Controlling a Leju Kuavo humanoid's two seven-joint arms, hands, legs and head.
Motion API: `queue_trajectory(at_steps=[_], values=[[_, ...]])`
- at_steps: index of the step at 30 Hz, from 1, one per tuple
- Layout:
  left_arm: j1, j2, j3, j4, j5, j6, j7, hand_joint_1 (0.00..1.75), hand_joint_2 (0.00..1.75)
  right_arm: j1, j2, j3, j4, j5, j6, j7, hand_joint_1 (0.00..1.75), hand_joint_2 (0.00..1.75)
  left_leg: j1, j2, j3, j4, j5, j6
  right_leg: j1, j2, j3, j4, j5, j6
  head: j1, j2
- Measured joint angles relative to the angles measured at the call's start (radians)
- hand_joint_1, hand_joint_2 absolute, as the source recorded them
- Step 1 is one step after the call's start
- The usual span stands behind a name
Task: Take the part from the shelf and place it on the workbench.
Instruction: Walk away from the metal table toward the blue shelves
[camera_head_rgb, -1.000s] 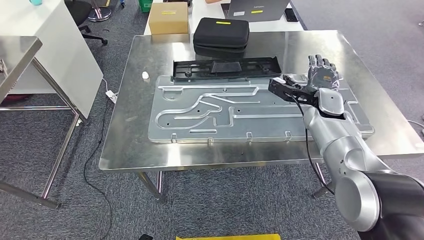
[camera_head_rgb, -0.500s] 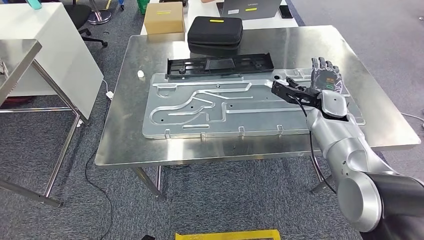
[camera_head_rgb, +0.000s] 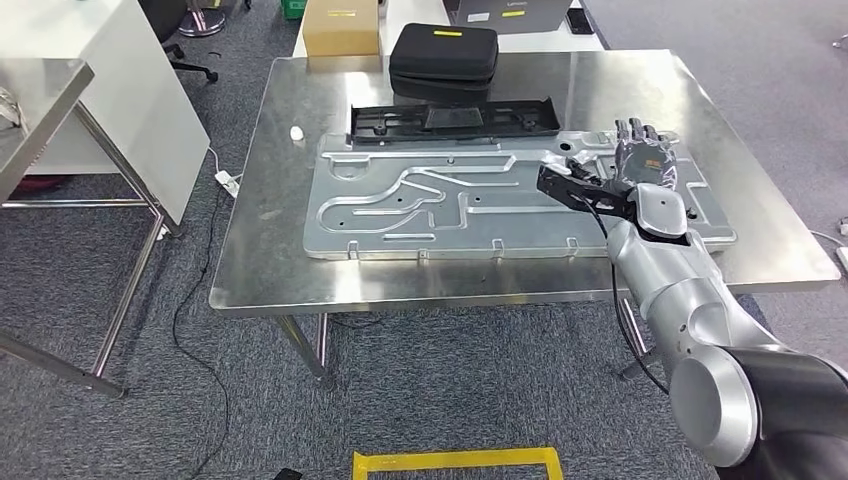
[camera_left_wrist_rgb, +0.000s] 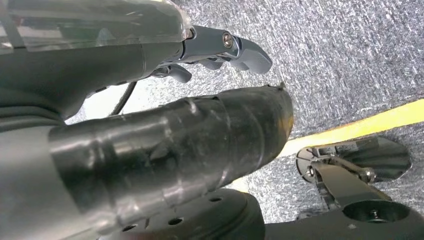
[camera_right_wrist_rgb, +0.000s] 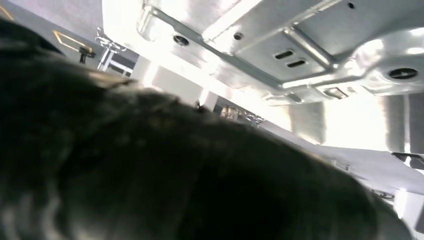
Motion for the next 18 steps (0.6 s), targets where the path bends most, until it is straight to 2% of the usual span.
queue_trajectory(at_steps=[1,2,4,5,6,8,10,11,12,13,15,16,17,18], values=[[-0.001,0.000,0.000,0.000,-0.001,0.000,0.000,0.00,0.00,-0.001,0.000,0.000,0.000,0.000,0.000,0.000,0.00,0.00,-0.001,0.000,-0.005,0.002,0.004,-0.006,0.002,0.001,0.019,-0.038,0.010,-0.004,0.000,0.000],[-0.001,0.000,0.000,0.000,-0.001,0.000,0.000,0.00,0.00,-0.001,0.000,0.000,0.000,0.000,-0.001,0.000,0.00,0.00,-0.003,0.000,-0.009,0.003,0.008,-0.012,0.005,0.001,0.024,-0.054,0.013,-0.010,0.000,0.000],[0.000,0.001,0.001,0.000,-0.001,0.000,0.000,0.00,0.00,-0.001,0.000,0.000,0.000,0.000,-0.001,0.000,0.00,0.00,-0.004,-0.002,-0.014,-0.001,0.019,-0.025,0.007,0.002,0.016,-0.055,0.026,-0.023,0.000,0.000],[0.000,0.001,0.001,0.000,-0.001,0.000,0.001,0.00,0.00,-0.001,0.000,0.000,0.000,0.000,-0.001,0.000,0.00,0.00,-0.003,-0.003,-0.019,0.003,0.014,-0.030,0.005,0.000,0.012,-0.058,0.034,-0.031,0.000,0.000],[0.001,0.002,0.002,0.000,-0.002,0.000,0.001,0.00,0.00,-0.001,0.000,0.000,0.000,0.000,-0.001,0.000,0.00,0.00,-0.002,-0.004,-0.028,0.020,-0.005,-0.035,0.003,-0.002,0.006,-0.061,0.044,-0.040,0.000,0.000],[0.002,0.003,0.002,0.000,-0.003,0.000,0.001,0.00,0.00,-0.001,0.000,-0.001,0.000,0.000,-0.002,0.000,0.00,0.00,0.001,-0.006,-0.063,0.112,-0.085,-0.042,0.001,-0.005,-0.012,-0.065,0.063,-0.053,-0.001,0.000],[0.003,0.004,0.002,0.000,-0.004,0.000,0.001,0.00,0.00,-0.001,0.000,-0.001,0.000,0.000,-0.002,0.001,0.00,0.00,0.003,-0.005,-0.096,0.236,-0.162,-0.048,0.003,-0.006,-0.037,-0.064,0.081,-0.057,-0.001,0.000],[0.003,0.004,0.002,0.000,-0.004,0.000,0.001,0.00,0.00,0.000,0.000,-0.001,0.000,0.000,-0.002,0.001,0.00,0.00,0.003,-0.005,-0.096,0.269,-0.180,-0.049,0.004,-0.005,-0.050,-0.063,0.090,-0.057,-0.001,0.000],[0.003,0.005,0.002,0.000,-0.004,0.000,0.001,0.00,0.00,0.001,0.000,-0.001,0.000,0.000,-0.002,0.001,0.00,0.00,0.003,-0.005,-0.078,0.267,-0.181,-0.049,0.004,-0.004,-0.062,-0.062,0.099,-0.055,-0.001,0.000],[0.002,0.005,0.002,0.000,-0.004,0.000,0.001,0.00,0.00,0.002,0.000,-0.002,0.000,0.000,-0.002,0.001,0.00,0.00,0.003,-0.005,-0.038,0.224,-0.166,-0.049,0.004,-0.004,-0.074,-0.061,0.108,-0.052,-0.001,0.000],[0.000,0.006,0.002,0.000,-0.004,0.000,0.001,0.00,0.00,0.002,-0.001,-0.003,-0.001,0.000,-0.003,0.001,0.00,0.00,0.002,-0.005,0.062,0.085,-0.135,-0.042,0.005,-0.003,-0.091,-0.058,0.124,-0.044,-0.001,0.000],[-0.001,0.006,0.002,0.000,-0.004,0.000,0.001,0.00,0.00,0.002,-0.003,-0.004,-0.002,0.000,-0.004,0.001,0.00,0.00,0.000,-0.006,0.094,0.032,-0.123,-0.037,0.006,-0.003,-0.096,-0.057,0.131,-0.038,-0.001,0.000],[-0.002,0.007,0.002,0.000,-0.004,0.000,0.001,0.00,0.00,0.001,-0.005,-0.004,-0.003,0.000,-0.005,0.001,0.00,0.00,-0.003,-0.007,0.107,0.006,-0.118,-0.030,0.006,-0.004,-0.098,-0.058,0.139,-0.031,-0.001,0.000],[-0.003,0.007,0.002,0.000,-0.004,0.000,0.001,0.00,0.00,0.000,-0.006,-0.005,-0.004,0.000,-0.006,0.001,0.00,0.00,-0.006,-0.008,0.104,0.003,-0.112,-0.023,0.006,-0.005,-0.097,-0.063,0.148,-0.025,-0.001,0.000]])
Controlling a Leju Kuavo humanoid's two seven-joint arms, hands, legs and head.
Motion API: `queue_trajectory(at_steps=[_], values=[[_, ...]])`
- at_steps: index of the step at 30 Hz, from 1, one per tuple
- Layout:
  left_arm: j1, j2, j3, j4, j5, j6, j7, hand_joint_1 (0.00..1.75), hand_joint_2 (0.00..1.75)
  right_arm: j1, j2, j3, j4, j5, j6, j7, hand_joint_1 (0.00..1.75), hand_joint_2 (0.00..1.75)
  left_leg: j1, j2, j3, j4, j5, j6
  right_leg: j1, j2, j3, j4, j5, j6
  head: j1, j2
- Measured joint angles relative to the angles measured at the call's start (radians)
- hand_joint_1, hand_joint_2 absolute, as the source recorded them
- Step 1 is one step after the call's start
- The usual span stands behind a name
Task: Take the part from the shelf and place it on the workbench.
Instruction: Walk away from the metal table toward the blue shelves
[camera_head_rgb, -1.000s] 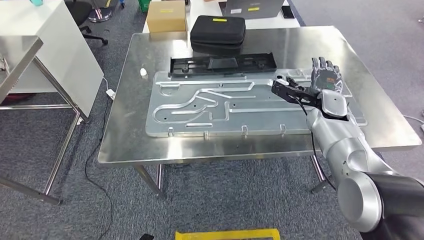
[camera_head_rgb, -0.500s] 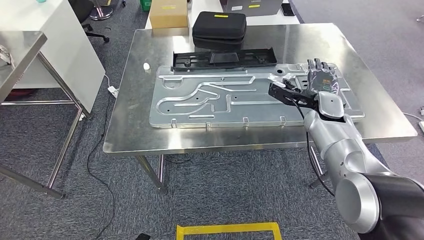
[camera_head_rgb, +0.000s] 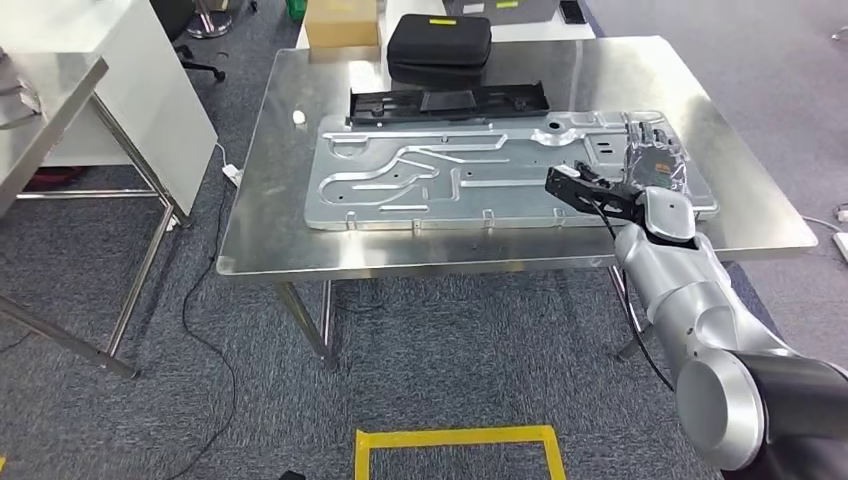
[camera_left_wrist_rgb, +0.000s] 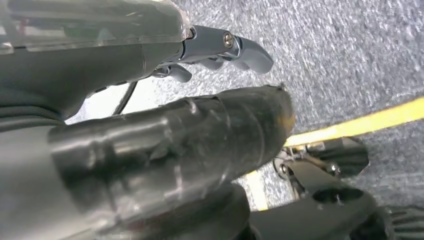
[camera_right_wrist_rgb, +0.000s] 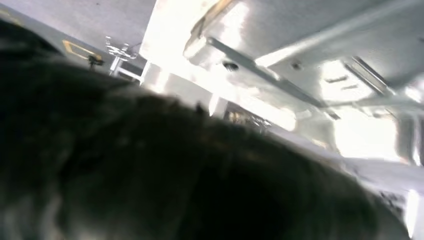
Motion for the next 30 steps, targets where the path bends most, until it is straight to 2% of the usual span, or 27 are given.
queue_trajectory(at_steps=[2,3,4,5,7,8,9,10,11,13,14,15,17,18,19,20,22,23,24,25,26,28,29,30], values=[[0.000,0.000,0.000,0.000,0.000,0.000,0.000,0.00,0.00,-0.001,-0.002,0.000,0.000,0.000,-0.002,0.000,0.00,0.00,0.000,0.001,-0.006,-0.007,0.022,0.015,-0.001,0.000,0.001,-0.010,0.016,0.013,0.000,0.000],[0.000,0.000,0.000,0.000,0.000,0.000,0.000,0.00,0.00,-0.001,-0.003,-0.001,0.000,0.000,-0.003,0.000,0.00,0.00,0.002,0.003,-0.009,-0.013,0.034,0.023,-0.002,0.002,-0.003,-0.007,0.008,0.018,0.000,0.000],[0.000,0.001,0.000,0.000,0.000,0.000,0.000,0.00,0.00,-0.001,-0.004,-0.001,0.000,0.000,-0.004,0.000,0.00,0.00,0.004,0.005,-0.016,-0.018,0.048,0.031,-0.002,0.003,-0.014,0.015,-0.019,0.023,0.000,0.000],[-0.001,0.001,0.000,0.000,0.000,0.001,0.000,0.00,0.00,-0.001,-0.005,-0.001,0.000,0.000,-0.004,0.000,0.00,0.00,0.005,0.006,-0.026,-0.021,0.061,0.036,-0.004,0.004,-0.030,0.059,-0.063,0.026,0.000,0.000],[0.000,0.001,0.000,0.000,0.000,0.001,0.000,0.00,0.00,0.000,-0.007,-0.001,0.001,0.000,-0.004,0.000,0.00,0.00,0.003,0.007,-0.055,-0.020,0.084,0.042,-0.004,0.004,-0.070,0.196,-0.162,0.030,0.000,0.000],[0.000,0.001,0.000,0.000,0.000,0.001,0.000,0.00,0.00,0.002,-0.007,-0.001,0.001,0.000,-0.004,-0.001,0.00,0.00,0.001,0.007,-0.071,-0.019,0.094,0.042,-0.004,0.004,-0.079,0.252,-0.188,0.031,0.000,0.000],[0.001,0.001,0.000,0.000,0.000,0.000,0.000,0.00,0.00,0.003,-0.007,-0.001,0.001,0.000,-0.004,-0.002,0.00,0.00,0.000,0.007,-0.087,-0.017,0.104,0.041,-0.003,0.004,-0.073,0.280,-0.193,0.031,0.000,0.000],[0.001,0.001,0.001,0.000,0.000,0.000,0.000,0.00,0.00,0.005,-0.007,-0.001,0.002,0.000,-0.004,-0.003,0.00,0.00,-0.001,0.007,-0.102,-0.015,0.114,0.040,-0.003,0.004,-0.046,0.267,-0.180,0.028,0.000,0.000],[0.002,0.001,0.001,0.000,0.000,0.000,0.000,0.00,0.00,0.005,-0.007,-0.001,0.002,0.000,-0.004,-0.005,0.00,0.00,-0.002,0.007,-0.115,-0.013,0.123,0.039,-0.001,0.004,0.000,0.219,-0.159,0.023,0.000,0.000],[0.001,0.000,0.001,0.000,0.000,0.000,0.000,0.00,0.00,0.004,-0.007,-0.001,0.000,0.000,-0.004,-0.007,0.00,0.00,-0.004,0.007,-0.134,-0.011,0.139,0.033,0.005,0.004,0.106,0.081,-0.147,0.009,0.000,0.000],[0.001,0.000,0.001,0.000,-0.001,0.000,-0.001,0.00,0.00,0.003,-0.007,-0.001,-0.002,0.000,-0.004,-0.007,0.00,0.00,-0.005,0.007,-0.137,-0.012,0.146,0.029,0.009,0.003,0.139,0.030,-0.150,0.002,0.000,0.000],[0.001,0.000,0.001,0.000,-0.001,0.000,-0.002,0.00,0.00,0.002,-0.007,-0.001,-0.003,0.000,-0.004,-0.008,0.00,0.00,-0.005,0.007,-0.139,-0.013,0.152,0.024,0.014,0.003,0.155,0.001,-0.156,-0.004,0.001,0.000],[0.000,0.000,0.001,0.000,-0.002,-0.002,-0.006,0.00,0.00,0.000,-0.008,-0.001,-0.004,0.000,-0.005,-0.008,0.00,0.00,-0.004,0.007,-0.138,-0.019,0.163,0.011,0.016,0.003,0.154,-0.014,-0.146,-0.016,0.005,0.000],[0.000,0.000,0.001,0.000,-0.003,-0.003,-0.007,0.00,0.00,-0.001,-0.009,-0.001,-0.004,0.000,-0.004,-0.008,0.00,0.00,-0.003,0.006,-0.141,-0.016,0.160,0.005,0.014,0.001,0.153,-0.020,-0.138,-0.022,0.005,0.000],[0.000,0.000,0.001,0.000,-0.003,-0.004,-0.008,0.00,0.00,-0.001,-0.009,-0.001,-0.004,0.000,-0.004,-0.008,0.00,0.00,-0.003,0.005,-0.149,0.001,0.141,-0.001,0.010,0.000,0.150,-0.025,-0.128,-0.030,0.005,0.000],[0.001,0.001,0.001,0.000,-0.003,-0.004,-0.009,0.00,0.00,-0.001,-0.008,-0.001,-0.004,0.000,-0.004,-0.008,0.00,0.00,-0.002,0.004,-0.164,0.037,0.107,-0.007,0.007,-0.002,0.146,-0.029,-0.118,-0.036,0.004,0.000],[0.002,0.001,0.002,0.000,-0.003,-0.004,-0.009,0.00,0.00,0.000,-0.008,-0.001,-0.004,0.000,-0.004,-0.008,0.00,0.00,0.004,0.003,-0.209,0.168,0.014,-0.018,0.006,-0.003,0.127,-0.030,-0.102,-0.042,0.003,0.000],[0.003,0.001,0.002,0.000,-0.003,-0.004,-0.009,0.00,0.00,0.001,-0.009,-0.001,-0.004,0.000,-0.004,-0.008,0.00,0.00,0.007,0.003,-0.229,0.234,-0.019,-0.023,0.006,-0.003,0.117,-0.029,-0.095,-0.041,0.003,0.000],[0.004,0.001,0.002,0.000,-0.003,-0.005,-0.009,0.00,0.00,0.002,-0.009,-0.001,-0.004,0.000,-0.004,-0.008,0.00,0.00,0.009,0.003,-0.235,0.276,-0.033,-0.026,0.006,-0.003,0.108,-0.028,-0.089,-0.040,0.003,0.000],[0.005,0.001,0.002,0.000,-0.003,-0.005,-0.009,0.00,0.00,0.004,-0.010,-0.001,-0.003,0.000,-0.004,-0.008,0.00,0.00,0.011,0.004,-0.222,0.279,-0.028,-0.029,0.005,-0.002,0.100,-0.026,-0.084,-0.037,0.003,0.000],[0.005,0.001,0.003,0.000,-0.003,-0.005,-0.008,0.00,0.00,0.006,-0.010,-0.001,-0.003,0.000,-0.004,-0.008,0.00,0.00,0.012,0.004,-0.186,0.237,-0.008,-0.030,0.004,-0.002,0.094,-0.023,-0.080,-0.034,0.003,0.000],[0.005,0.001,0.004,0.000,-0.002,-0.005,-0.005,0.00,0.00,0.008,-0.010,-0.001,-0.004,0.000,-0.003,-0.008,0.00,0.00,0.013,0.004,-0.083,0.089,0.033,-0.028,0.002,-0.001,0.085,-0.015,-0.077,-0.027,0.003,0.000],[0.005,0.002,0.005,0.000,-0.002,-0.005,-0.004,0.00,0.00,0.009,-0.010,-0.001,-0.004,0.000,-0.003,-0.007,0.00,0.00,0.011,0.002,-0.048,0.033,0.045,-0.022,0.003,-0.001,0.081,-0.011,-0.075,-0.022,0.004,0.000],[0.006,0.002,0.005,0.000,-0.001,-0.005,-0.003,0.00,0.00,0.009,-0.010,-0.001,-0.004,0.000,-0.003,-0.007,0.00,0.00,0.009,0.001,-0.030,0.002,0.047,-0.016,0.004,-0.001,0.078,-0.008,-0.073,-0.017,0.004,0.000]])
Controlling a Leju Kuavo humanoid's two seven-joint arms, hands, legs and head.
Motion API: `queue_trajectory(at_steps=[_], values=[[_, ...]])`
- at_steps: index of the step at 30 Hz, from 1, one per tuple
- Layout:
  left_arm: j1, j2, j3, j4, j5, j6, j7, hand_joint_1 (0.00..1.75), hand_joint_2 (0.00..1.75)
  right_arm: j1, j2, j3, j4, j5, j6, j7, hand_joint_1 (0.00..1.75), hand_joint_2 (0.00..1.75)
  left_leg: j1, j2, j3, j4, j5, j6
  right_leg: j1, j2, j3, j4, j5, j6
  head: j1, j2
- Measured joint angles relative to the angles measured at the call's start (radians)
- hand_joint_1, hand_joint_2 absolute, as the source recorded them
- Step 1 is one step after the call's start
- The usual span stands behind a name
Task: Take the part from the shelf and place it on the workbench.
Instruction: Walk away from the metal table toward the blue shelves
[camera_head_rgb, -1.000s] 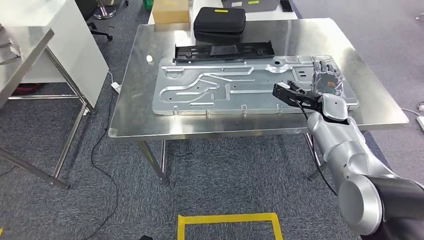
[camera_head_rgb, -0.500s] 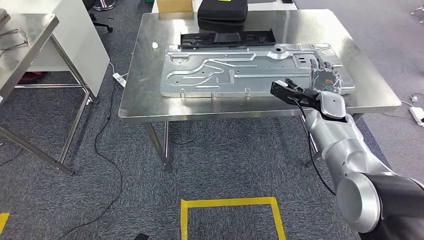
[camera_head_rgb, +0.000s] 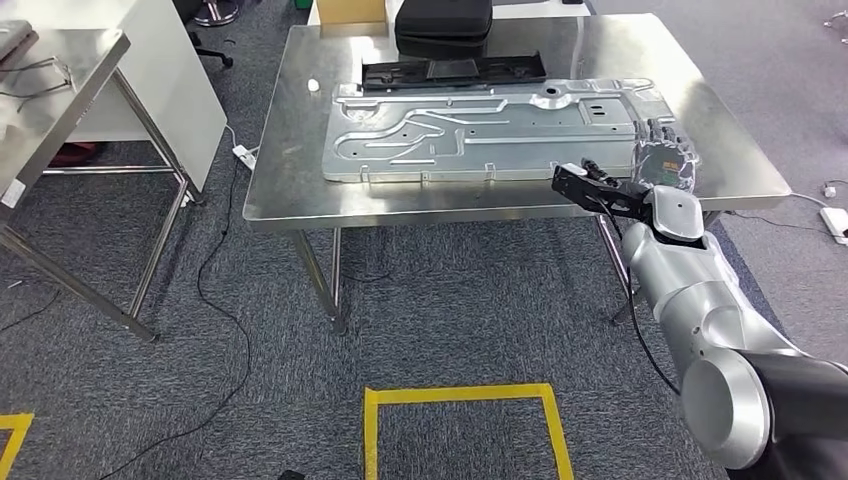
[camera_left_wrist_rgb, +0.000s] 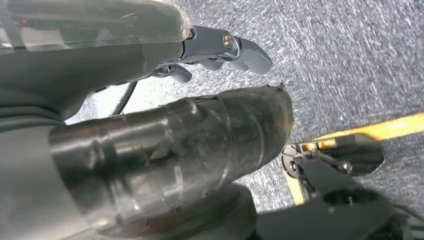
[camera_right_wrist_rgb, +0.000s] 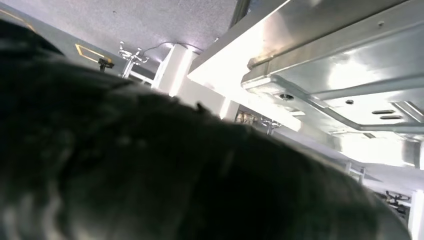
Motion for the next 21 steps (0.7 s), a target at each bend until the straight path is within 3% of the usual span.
queue_trajectory(at_steps=[3,4,6,8,9,10,11,13,15,17,19,21], values=[[0.001,0.002,0.002,0.000,0.003,0.000,0.000,0.00,0.00,0.001,0.000,0.000,0.000,0.000,0.000,0.000,0.00,0.00,-0.001,-0.001,-0.002,-0.015,0.006,0.022,0.000,0.002,-0.006,0.002,0.007,0.018,0.000,0.000],[0.001,0.003,0.003,0.000,0.005,0.001,0.000,0.00,0.00,0.001,0.000,0.000,0.000,0.000,-0.001,0.000,0.00,0.00,0.000,0.000,-0.003,-0.019,0.012,0.031,-0.001,0.003,-0.012,0.013,-0.003,0.023,0.001,0.000],[0.000,0.003,0.006,0.000,0.008,0.001,0.000,0.00,0.00,0.003,0.000,0.000,0.001,0.000,-0.001,0.000,0.00,0.00,0.003,0.002,-0.007,-0.028,0.023,0.045,-0.004,0.005,-0.045,0.093,-0.059,0.030,0.001,0.000],[0.002,0.004,0.011,0.000,0.013,0.001,0.000,0.00,0.00,0.008,0.000,0.000,0.003,0.000,-0.001,-0.001,0.00,0.00,0.001,0.001,-0.017,-0.026,0.030,0.050,-0.005,0.006,-0.100,0.225,-0.126,0.036,0.001,0.000],[0.004,0.004,0.014,0.000,0.014,0.001,0.000,0.00,0.00,0.013,0.000,0.000,0.005,0.000,0.000,-0.001,0.00,0.00,0.001,0.001,-0.022,-0.024,0.032,0.050,-0.005,0.006,-0.117,0.271,-0.141,0.037,0.001,0.000],[0.006,0.004,0.017,0.000,0.015,0.001,0.000,0.00,0.00,0.018,0.000,0.000,0.005,0.000,0.000,-0.001,0.00,0.00,0.000,0.001,-0.026,-0.021,0.033,0.050,-0.005,0.006,-0.117,0.282,-0.137,0.037,0.001,0.000],[0.008,0.004,0.019,0.000,0.016,0.001,0.000,0.00,0.00,0.022,0.000,0.001,0.006,0.000,0.000,-0.001,0.00,0.00,0.000,0.000,-0.030,-0.017,0.034,0.050,-0.005,0.006,-0.098,0.252,-0.116,0.036,0.001,0.000],[0.009,0.005,0.022,0.000,0.016,0.001,0.000,0.00,0.00,0.024,0.000,0.002,0.006,0.000,0.000,0.000,0.00,0.00,-0.002,0.000,-0.035,-0.010,0.034,0.047,-0.004,0.006,-0.019,0.116,-0.060,0.028,0.001,0.000],[0.009,0.005,0.025,0.000,0.016,0.001,-0.001,0.00,0.00,0.023,0.000,0.002,0.005,0.000,0.000,0.000,0.00,0.00,-0.004,0.000,-0.041,-0.007,0.038,0.038,0.002,0.006,0.030,0.020,-0.035,0.021,0.000,0.000],[0.009,0.005,0.027,0.000,0.016,0.000,-0.002,0.00,0.00,0.024,-0.001,0.003,0.005,0.000,0.001,0.001,0.00,0.00,-0.005,0.000,-0.045,-0.009,0.044,0.026,0.007,0.007,0.030,0.005,-0.033,0.015,0.000,0.000],[0.010,0.007,0.028,0.000,0.016,-0.001,-0.003,0.00,0.00,0.024,-0.003,0.003,0.005,0.000,0.000,0.002,0.00,0.00,-0.006,0.000,-0.050,-0.004,0.039,0.015,0.001,0.005,0.028,-0.001,-0.024,0.004,0.000,0.000],[0.010,0.009,0.029,0.000,0.016,-0.001,-0.004,0.00,0.00,0.024,-0.003,0.003,0.005,0.000,0.000,0.001,0.00,0.00,-0.006,-0.001,-0.075,0.051,-0.005,0.006,-0.005,0.002,0.026,-0.010,-0.013,-0.008,-0.001,0.000]])
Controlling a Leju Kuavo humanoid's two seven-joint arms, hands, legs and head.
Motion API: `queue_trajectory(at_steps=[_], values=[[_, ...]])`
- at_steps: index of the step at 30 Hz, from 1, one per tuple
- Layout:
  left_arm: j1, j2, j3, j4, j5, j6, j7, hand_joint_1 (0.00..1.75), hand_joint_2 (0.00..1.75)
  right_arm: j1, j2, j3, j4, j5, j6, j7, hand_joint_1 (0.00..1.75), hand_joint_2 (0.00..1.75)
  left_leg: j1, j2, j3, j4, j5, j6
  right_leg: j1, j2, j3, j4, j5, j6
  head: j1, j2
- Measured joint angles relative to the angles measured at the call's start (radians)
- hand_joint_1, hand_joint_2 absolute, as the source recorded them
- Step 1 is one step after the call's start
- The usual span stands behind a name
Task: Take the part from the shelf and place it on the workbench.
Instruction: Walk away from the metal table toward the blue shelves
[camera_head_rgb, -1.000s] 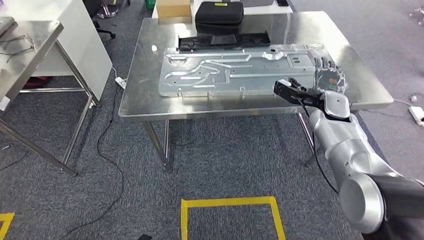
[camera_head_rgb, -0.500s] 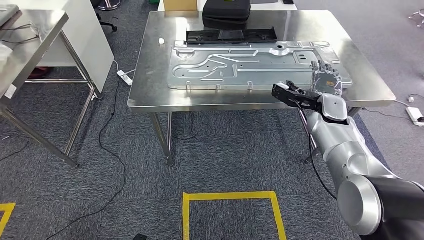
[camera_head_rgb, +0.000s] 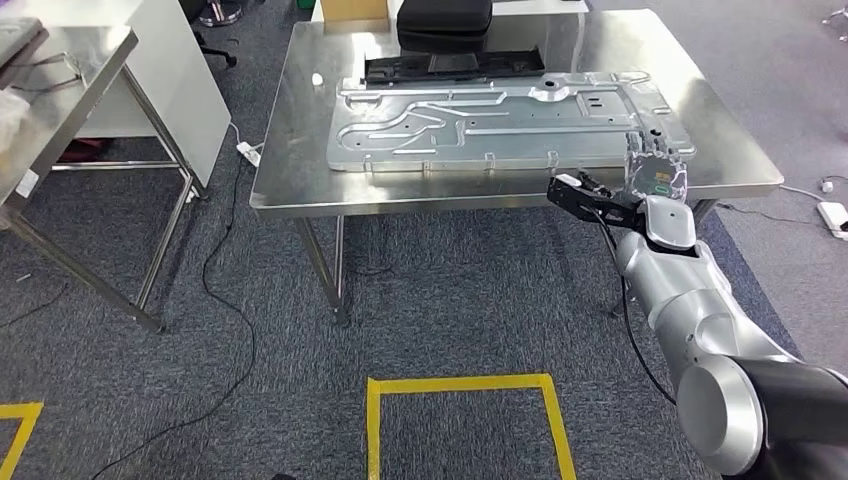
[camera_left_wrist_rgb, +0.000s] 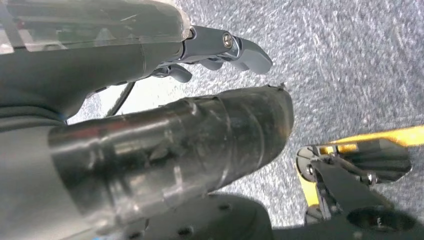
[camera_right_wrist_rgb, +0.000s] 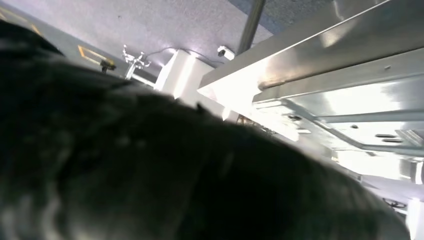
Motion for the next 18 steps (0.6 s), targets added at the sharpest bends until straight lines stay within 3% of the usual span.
queue_trajectory(at_steps=[2,4,5,6,8,9,13,15,18], values=[[0.001,0.001,0.002,0.000,0.000,0.000,-0.001,0.00,0.00,0.002,-0.002,0.000,0.000,0.000,-0.001,-0.001,0.00,0.00,0.003,0.000,-0.054,0.132,-0.074,-0.007,0.001,-0.001,-0.011,0.001,0.006,-0.005,-0.001,0.000],[0.003,0.001,0.004,0.000,-0.001,-0.001,-0.003,0.00,0.00,0.010,-0.005,0.000,0.000,0.000,-0.001,-0.001,0.00,0.00,0.005,0.001,-0.089,0.229,-0.108,-0.012,0.001,-0.001,-0.022,0.004,0.013,-0.005,-0.001,0.000],[0.003,0.002,0.005,0.000,-0.001,-0.001,-0.003,0.00,0.00,0.015,-0.006,0.000,0.000,-0.001,-0.002,-0.001,0.00,0.00,0.006,0.001,-0.077,0.217,-0.094,-0.013,0.001,0.000,-0.026,0.006,0.015,-0.003,-0.001,0.000],[0.003,0.003,0.005,0.000,-0.001,-0.001,-0.004,0.00,0.00,0.019,-0.008,0.000,0.000,-0.002,-0.004,-0.003,0.00,0.00,0.006,0.001,-0.045,0.166,-0.066,-0.012,0.001,0.000,-0.029,0.008,0.017,-0.001,-0.001,0.000],[0.002,0.005,0.007,0.000,0.000,-0.001,-0.007,0.00,0.00,0.026,-0.015,0.000,0.000,-0.011,-0.011,-0.013,0.00,0.00,0.004,0.001,0.037,0.021,-0.017,-0.005,0.003,0.001,-0.035,0.015,0.019,0.004,-0.001,0.000],[0.002,0.005,0.009,0.000,0.001,-0.001,-0.009,0.00,0.00,0.030,-0.019,0.000,0.000,-0.019,-0.018,-0.021,0.00,0.00,0.003,0.000,0.062,-0.028,-0.005,0.000,0.004,0.001,-0.039,0.017,0.020,0.008,0.000,0.000],[0.007,0.006,0.017,0.000,0.008,0.000,-0.015,0.00,0.00,0.079,-0.036,-0.006,-0.002,-0.053,-0.063,-0.055,0.00,0.00,0.001,-0.001,0.072,-0.062,0.009,0.025,0.006,0.002,-0.044,0.016,0.029,0.032,0.000,0.000],[0.006,0.007,0.020,0.000,0.010,0.001,-0.017,0.00,0.00,0.119,-0.043,-0.013,-0.003,-0.063,-0.091,-0.064,0.00,0.00,0.005,0.001,0.069,-0.074,0.023,0.041,0.003,0.003,-0.062,0.058,-0.007,0.043,0.001,0.000],[0.008,0.007,0.026,0.000,0.011,0.000,-0.017,0.00,0.00,0.182,-0.053,-0.023,0.000,-0.068,-0.128,-0.064,0.00,0.00,0.005,0.000,0.056,-0.075,0.033,0.049,0.000,0.003,-0.136,0.238,-0.107,0.054,0.001,0.000]])
